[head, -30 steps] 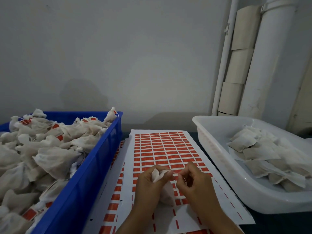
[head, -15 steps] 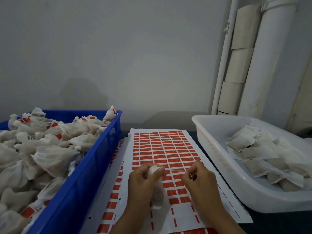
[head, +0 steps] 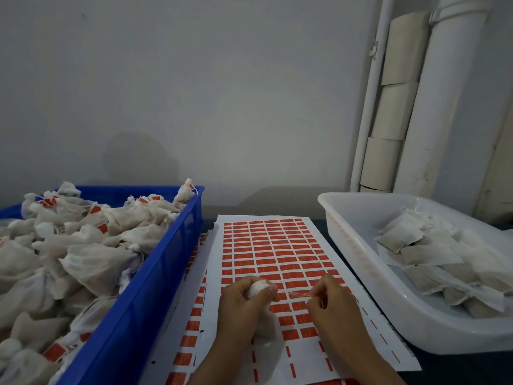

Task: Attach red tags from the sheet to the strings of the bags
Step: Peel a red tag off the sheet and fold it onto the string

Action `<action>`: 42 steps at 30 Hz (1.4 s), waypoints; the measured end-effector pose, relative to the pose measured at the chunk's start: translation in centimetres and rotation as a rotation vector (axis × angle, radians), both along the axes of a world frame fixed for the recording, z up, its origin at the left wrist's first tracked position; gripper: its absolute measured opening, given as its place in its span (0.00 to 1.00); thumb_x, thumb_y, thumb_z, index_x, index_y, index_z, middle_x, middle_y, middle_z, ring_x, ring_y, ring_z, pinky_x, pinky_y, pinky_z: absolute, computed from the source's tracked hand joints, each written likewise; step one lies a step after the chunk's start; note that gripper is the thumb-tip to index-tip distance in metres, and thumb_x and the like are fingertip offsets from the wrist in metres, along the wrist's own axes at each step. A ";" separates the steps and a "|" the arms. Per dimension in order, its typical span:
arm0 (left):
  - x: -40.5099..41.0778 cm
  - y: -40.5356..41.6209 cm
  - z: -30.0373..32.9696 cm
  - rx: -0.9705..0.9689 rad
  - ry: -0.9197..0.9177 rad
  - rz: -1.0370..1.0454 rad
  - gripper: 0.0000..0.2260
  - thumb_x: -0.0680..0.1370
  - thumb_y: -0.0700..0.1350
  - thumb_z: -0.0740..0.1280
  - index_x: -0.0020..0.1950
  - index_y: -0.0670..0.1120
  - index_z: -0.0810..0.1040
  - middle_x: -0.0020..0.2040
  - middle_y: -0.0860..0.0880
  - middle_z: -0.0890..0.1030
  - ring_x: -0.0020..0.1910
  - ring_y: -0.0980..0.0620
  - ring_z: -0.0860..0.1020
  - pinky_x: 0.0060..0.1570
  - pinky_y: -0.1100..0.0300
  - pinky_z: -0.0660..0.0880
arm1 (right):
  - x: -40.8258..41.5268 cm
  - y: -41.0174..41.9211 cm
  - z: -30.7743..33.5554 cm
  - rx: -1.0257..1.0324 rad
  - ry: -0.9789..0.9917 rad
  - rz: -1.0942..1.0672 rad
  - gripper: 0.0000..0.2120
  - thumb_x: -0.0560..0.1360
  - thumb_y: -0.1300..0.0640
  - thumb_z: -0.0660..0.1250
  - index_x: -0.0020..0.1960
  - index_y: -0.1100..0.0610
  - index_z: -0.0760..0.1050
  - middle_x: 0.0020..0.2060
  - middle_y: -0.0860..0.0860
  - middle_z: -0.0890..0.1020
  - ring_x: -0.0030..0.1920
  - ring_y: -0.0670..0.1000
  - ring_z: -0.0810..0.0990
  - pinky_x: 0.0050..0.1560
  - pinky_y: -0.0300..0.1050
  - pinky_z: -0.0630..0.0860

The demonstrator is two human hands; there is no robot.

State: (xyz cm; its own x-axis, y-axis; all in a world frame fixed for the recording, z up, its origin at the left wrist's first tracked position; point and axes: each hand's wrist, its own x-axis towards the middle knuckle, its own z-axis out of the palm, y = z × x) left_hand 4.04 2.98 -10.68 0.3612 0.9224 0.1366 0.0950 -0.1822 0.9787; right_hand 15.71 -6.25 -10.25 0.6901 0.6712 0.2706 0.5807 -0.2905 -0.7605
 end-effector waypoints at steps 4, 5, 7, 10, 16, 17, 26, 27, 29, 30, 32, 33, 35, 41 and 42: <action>0.0 -0.4 0.1 0.018 0.004 -0.069 0.03 0.71 0.48 0.72 0.42 0.51 0.80 0.40 0.60 0.81 0.38 0.59 0.80 0.29 0.75 0.71 | -0.5 -0.5 0.4 0.245 -0.059 0.074 0.04 0.76 0.53 0.61 0.46 0.47 0.66 0.49 0.41 0.74 0.52 0.46 0.77 0.59 0.47 0.75; 0.0 -0.6 0.1 0.029 -0.004 -0.096 0.03 0.71 0.48 0.72 0.42 0.51 0.80 0.39 0.60 0.81 0.39 0.61 0.80 0.29 0.75 0.71 | -0.7 -0.5 0.4 0.292 -0.066 0.092 0.03 0.74 0.49 0.59 0.46 0.46 0.66 0.49 0.39 0.74 0.52 0.46 0.77 0.60 0.47 0.74; 0.0 -1.0 0.3 0.058 -0.018 -0.138 0.02 0.72 0.48 0.72 0.41 0.52 0.79 0.39 0.60 0.82 0.39 0.62 0.80 0.32 0.74 0.73 | -1.3 -0.3 0.8 0.284 -0.058 0.158 0.19 0.68 0.31 0.53 0.46 0.44 0.66 0.50 0.34 0.71 0.52 0.41 0.75 0.62 0.40 0.70; 0.1 -1.3 0.3 0.101 -0.031 -0.137 0.03 0.72 0.48 0.71 0.40 0.54 0.79 0.37 0.61 0.81 0.39 0.58 0.81 0.34 0.73 0.74 | -1.7 0.5 0.4 0.181 0.038 0.308 0.43 0.52 0.15 0.44 0.51 0.45 0.68 0.50 0.36 0.71 0.50 0.41 0.74 0.61 0.35 0.68; 0.2 -0.9 0.1 0.104 -0.030 -0.095 0.03 0.72 0.48 0.71 0.42 0.53 0.78 0.40 0.59 0.80 0.40 0.56 0.80 0.34 0.75 0.73 | -1.2 0.5 -0.3 0.119 -0.125 0.251 0.07 0.70 0.43 0.57 0.46 0.41 0.68 0.44 0.34 0.75 0.45 0.40 0.76 0.57 0.34 0.71; 0.3 -0.9 0.1 0.107 -0.024 -0.089 0.03 0.72 0.49 0.71 0.42 0.53 0.77 0.40 0.59 0.80 0.41 0.56 0.80 0.33 0.76 0.72 | -1.2 0.1 -0.3 0.121 -0.120 0.262 0.06 0.69 0.42 0.57 0.45 0.40 0.68 0.43 0.34 0.75 0.46 0.41 0.77 0.55 0.32 0.72; 0.1 -1.0 0.1 0.131 -0.028 -0.115 0.04 0.72 0.50 0.70 0.44 0.54 0.76 0.43 0.58 0.80 0.43 0.55 0.80 0.35 0.75 0.73 | -1.3 -0.1 -0.3 0.143 -0.113 0.310 0.09 0.70 0.41 0.55 0.45 0.42 0.69 0.42 0.34 0.76 0.46 0.39 0.77 0.50 0.23 0.69; 0.1 -1.0 0.1 0.129 -0.024 -0.121 0.04 0.72 0.51 0.70 0.44 0.54 0.76 0.43 0.58 0.80 0.43 0.55 0.79 0.35 0.75 0.73 | -1.3 -0.2 -0.2 0.152 -0.112 0.299 0.07 0.70 0.42 0.55 0.44 0.41 0.69 0.41 0.34 0.76 0.46 0.37 0.77 0.49 0.22 0.69; 0.1 -1.0 0.1 0.125 -0.012 -0.132 0.04 0.72 0.51 0.70 0.43 0.54 0.76 0.42 0.59 0.79 0.42 0.55 0.79 0.34 0.75 0.73 | -1.3 -0.3 -0.1 0.168 -0.110 0.273 0.06 0.70 0.42 0.56 0.42 0.42 0.70 0.39 0.34 0.76 0.45 0.36 0.77 0.47 0.22 0.69; 0.1 -0.9 0.1 0.124 -0.004 -0.144 0.05 0.71 0.52 0.70 0.43 0.54 0.76 0.41 0.59 0.79 0.41 0.56 0.79 0.33 0.75 0.72 | -1.2 -0.3 -0.2 0.177 -0.113 0.257 0.06 0.70 0.42 0.57 0.41 0.42 0.70 0.39 0.35 0.76 0.45 0.37 0.77 0.46 0.22 0.69; 0.1 -0.9 0.2 0.113 0.019 -0.184 0.07 0.70 0.53 0.71 0.42 0.55 0.76 0.40 0.60 0.78 0.39 0.58 0.79 0.32 0.76 0.71 | -1.1 -0.1 -0.3 0.183 -0.136 0.212 0.03 0.72 0.45 0.58 0.41 0.43 0.69 0.39 0.35 0.76 0.43 0.41 0.78 0.44 0.23 0.69; 0.0 -1.0 0.2 0.111 0.043 -0.212 0.07 0.69 0.54 0.72 0.42 0.55 0.76 0.39 0.60 0.78 0.38 0.59 0.79 0.31 0.76 0.71 | -1.0 -0.1 -0.3 0.182 -0.153 0.192 0.03 0.74 0.48 0.60 0.41 0.43 0.68 0.39 0.35 0.76 0.42 0.42 0.78 0.44 0.23 0.69; -0.1 -0.9 0.3 0.133 0.110 -0.268 0.08 0.69 0.54 0.72 0.42 0.56 0.75 0.39 0.61 0.78 0.38 0.59 0.79 0.32 0.76 0.71 | -1.0 -0.1 -0.5 0.184 -0.192 0.169 0.06 0.75 0.51 0.62 0.42 0.42 0.68 0.39 0.35 0.75 0.41 0.42 0.78 0.44 0.24 0.68; -0.8 -0.8 1.2 0.035 0.069 -0.355 0.13 0.67 0.60 0.66 0.41 0.51 0.78 0.36 0.58 0.81 0.37 0.60 0.80 0.34 0.74 0.71 | -1.1 -0.2 -0.3 0.179 -0.222 0.114 0.02 0.72 0.46 0.58 0.41 0.42 0.66 0.39 0.33 0.73 0.38 0.38 0.76 0.42 0.22 0.66; -1.0 -0.8 1.4 0.009 0.052 -0.368 0.15 0.65 0.61 0.64 0.39 0.51 0.79 0.36 0.57 0.82 0.38 0.58 0.80 0.35 0.73 0.72 | -1.1 -0.2 -0.3 0.186 -0.222 0.099 0.03 0.73 0.47 0.59 0.40 0.42 0.66 0.38 0.33 0.73 0.38 0.39 0.76 0.42 0.22 0.65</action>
